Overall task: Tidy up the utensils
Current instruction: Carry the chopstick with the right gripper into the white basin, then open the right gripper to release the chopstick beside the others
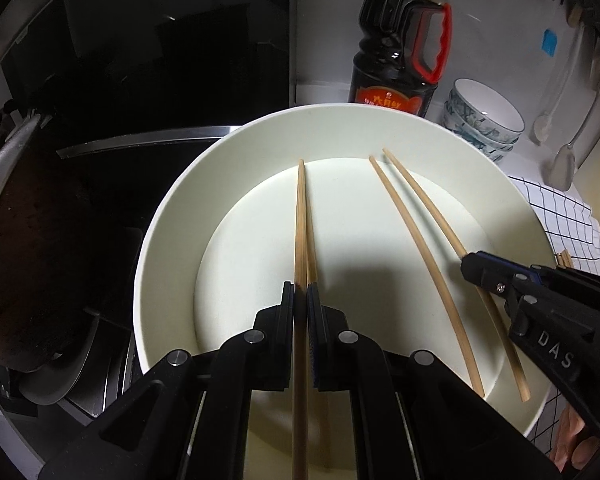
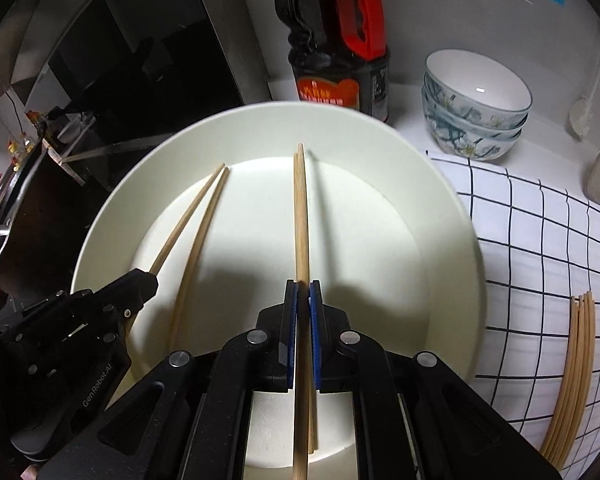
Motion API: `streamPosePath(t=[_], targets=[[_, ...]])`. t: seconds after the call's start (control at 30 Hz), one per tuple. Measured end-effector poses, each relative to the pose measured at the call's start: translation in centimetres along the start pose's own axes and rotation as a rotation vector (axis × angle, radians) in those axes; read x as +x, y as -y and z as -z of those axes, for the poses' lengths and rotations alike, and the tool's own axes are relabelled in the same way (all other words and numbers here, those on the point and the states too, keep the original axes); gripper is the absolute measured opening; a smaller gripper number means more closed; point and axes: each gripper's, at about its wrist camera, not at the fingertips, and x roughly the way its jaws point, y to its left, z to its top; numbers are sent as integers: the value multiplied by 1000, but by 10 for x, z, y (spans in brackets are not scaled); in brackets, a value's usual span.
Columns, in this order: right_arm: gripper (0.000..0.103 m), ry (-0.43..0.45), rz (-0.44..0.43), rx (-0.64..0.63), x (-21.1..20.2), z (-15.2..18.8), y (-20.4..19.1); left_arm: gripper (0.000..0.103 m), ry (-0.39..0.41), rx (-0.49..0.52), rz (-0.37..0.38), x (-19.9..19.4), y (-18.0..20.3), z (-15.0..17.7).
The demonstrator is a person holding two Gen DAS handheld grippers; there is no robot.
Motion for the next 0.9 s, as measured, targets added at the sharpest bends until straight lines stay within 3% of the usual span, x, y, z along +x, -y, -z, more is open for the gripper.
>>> streamPosePath(t=[0.23,0.27,0.33,0.4,0.7,0.9], targets=[[6,-29,5,-7,9,1,2,8,-27,-18,-1,8,-4,-1],[6,-31,8,-6,10,1,3,11,-26,-21,-1,8,-4,-1],[7,-23,9,-3,8,2,4,27,-20,-22,-4,5,-5,0],[13,-8,17,-7,4,3,5,50,2,-20,-21,0,-5,0],[29,56,49,-24,-18,4,10,68,41,-20,-43,-20,-5,-5],[39,69,45,-32,-28,9,11,71,50,-28,-46,-30,-5,-4]])
